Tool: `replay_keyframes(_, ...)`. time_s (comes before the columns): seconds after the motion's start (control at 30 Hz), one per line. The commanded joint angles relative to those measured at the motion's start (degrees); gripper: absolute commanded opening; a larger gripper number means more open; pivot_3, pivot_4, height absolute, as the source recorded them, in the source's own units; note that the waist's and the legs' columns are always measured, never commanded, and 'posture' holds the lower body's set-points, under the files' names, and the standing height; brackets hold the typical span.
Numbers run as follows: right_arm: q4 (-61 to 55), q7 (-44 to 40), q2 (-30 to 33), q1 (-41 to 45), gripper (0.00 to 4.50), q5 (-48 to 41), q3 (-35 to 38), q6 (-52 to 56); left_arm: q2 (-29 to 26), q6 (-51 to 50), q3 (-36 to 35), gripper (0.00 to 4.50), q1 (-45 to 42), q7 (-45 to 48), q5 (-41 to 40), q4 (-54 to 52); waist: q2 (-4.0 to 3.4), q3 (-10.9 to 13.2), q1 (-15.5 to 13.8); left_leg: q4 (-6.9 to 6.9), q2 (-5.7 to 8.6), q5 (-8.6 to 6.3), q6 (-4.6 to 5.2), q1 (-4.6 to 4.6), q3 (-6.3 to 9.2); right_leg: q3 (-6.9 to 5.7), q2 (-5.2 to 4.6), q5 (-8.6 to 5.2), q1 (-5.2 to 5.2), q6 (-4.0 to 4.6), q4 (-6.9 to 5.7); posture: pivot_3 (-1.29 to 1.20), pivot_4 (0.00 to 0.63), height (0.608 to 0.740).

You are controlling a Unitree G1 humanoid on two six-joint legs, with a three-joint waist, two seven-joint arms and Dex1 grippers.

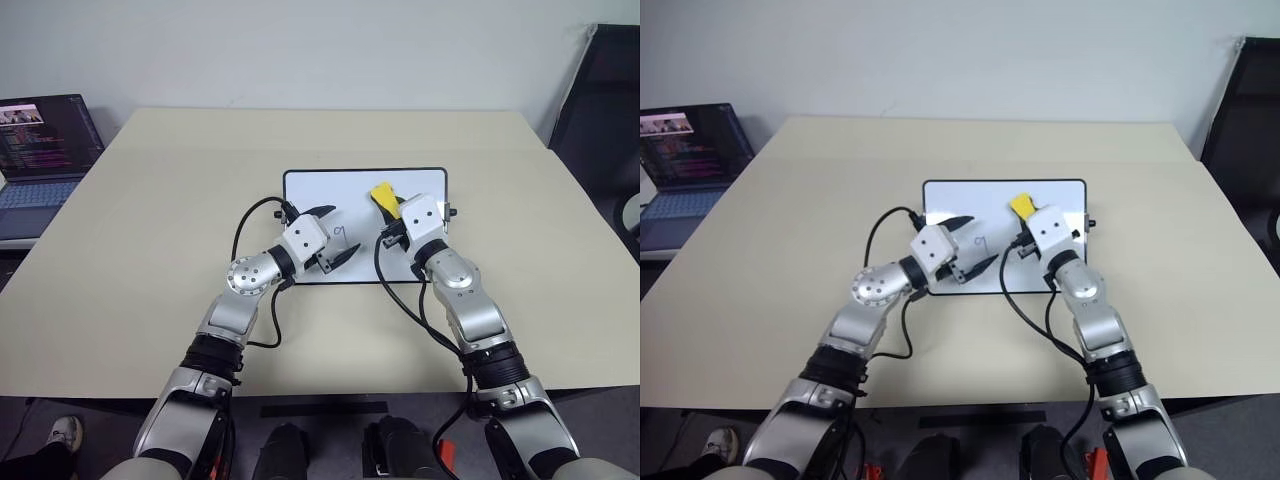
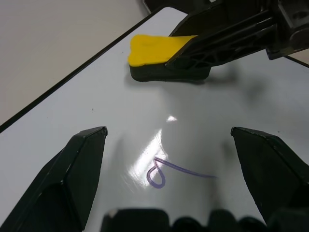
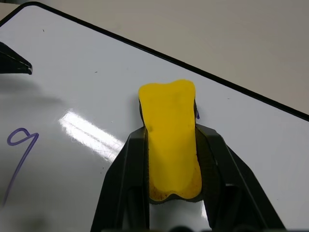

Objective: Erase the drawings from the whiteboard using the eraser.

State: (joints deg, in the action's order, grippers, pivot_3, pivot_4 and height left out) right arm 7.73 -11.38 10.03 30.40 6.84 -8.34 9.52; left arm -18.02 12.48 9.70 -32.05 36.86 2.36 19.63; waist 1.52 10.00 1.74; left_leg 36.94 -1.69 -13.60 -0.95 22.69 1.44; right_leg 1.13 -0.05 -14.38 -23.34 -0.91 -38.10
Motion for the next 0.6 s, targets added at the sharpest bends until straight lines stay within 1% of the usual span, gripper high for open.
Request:
replay_keyframes(0.03, 0.4, -0.3, 1.1, -1.1, 0.99, 0.9, 0.4, 1.9, -0.2, -0.4, -0.4, 4.50, 0.1, -0.3, -0.5, -3.6, 0.00, 0.0, 0.0, 0.01, 0.00, 0.00, 0.01, -0.02, 0.00, 0.00, 0.00, 0.00, 0.02, 0.00, -0.01, 0.00, 0.150, 0.740)
replay_keyframes(0.27, -4.8, -2.1, 4.3, -6.8, 0.99, -0.1, 2.6, 6.2, 0.2, -1.5, -0.2, 4.50, 1.1, -0.5, -0.6, -5.3, 0.02, 0.0, -0.4, 0.01, 0.02, 0.01, 0.01, -0.02, 0.00, 0.00, -0.02, 0.00, 0.07, -0.01, 0.05, 0.00, 0.150, 0.740)
replay_keyframes(0.37, -6.6, -2.2, 4.6, -8.7, 0.99, -0.3, 2.9, 7.2, 0.4, -1.5, -0.1, 4.50, 1.0, -0.4, -0.6, -5.0, 0.03, 0.0, -0.3, 0.04, 0.02, 0.01, 0.01, -0.05, 0.00, -0.01, -0.02, 0.01, 0.10, -0.01, 0.04, 0.00, 0.150, 0.740)
replay_keyframes(0.5, -5.5, -1.6, 3.4, -7.2, 0.99, -0.3, 2.0, 6.0, 0.5, -1.4, -0.2, 4.50, 0.4, -0.3, -0.6, -4.3, 0.02, 0.0, -0.2, 0.04, 0.02, 0.03, 0.03, -0.17, -0.02, 0.01, -0.01, 0.04, 0.16, 0.01, 0.01, 0.00, 0.150, 0.740)
replay_keyframes(0.53, -4.7, -1.3, 3.0, -6.0, 0.99, -0.3, 2.0, 5.7, 0.5, -1.4, -0.2, 4.50, 0.2, -0.2, -0.6, -4.2, 0.03, 0.0, -0.2, 0.03, 0.02, 0.03, 0.03, -0.17, -0.01, 0.01, 0.00, 0.04, 0.16, 0.01, 0.00, 0.00, 0.150, 0.740)
replay_keyframes(0.6, -0.6, -0.4, 1.4, -1.0, 0.99, -0.2, 1.8, 4.1, 0.4, -1.3, -0.3, 4.50, -0.1, -0.1, -0.6, -3.7, 0.02, 0.0, 0.1, 0.03, 0.02, 0.03, 0.04, -0.18, -0.02, 0.02, 0.00, 0.05, 0.16, 0.01, 0.00, 0.00, 0.150, 0.740)
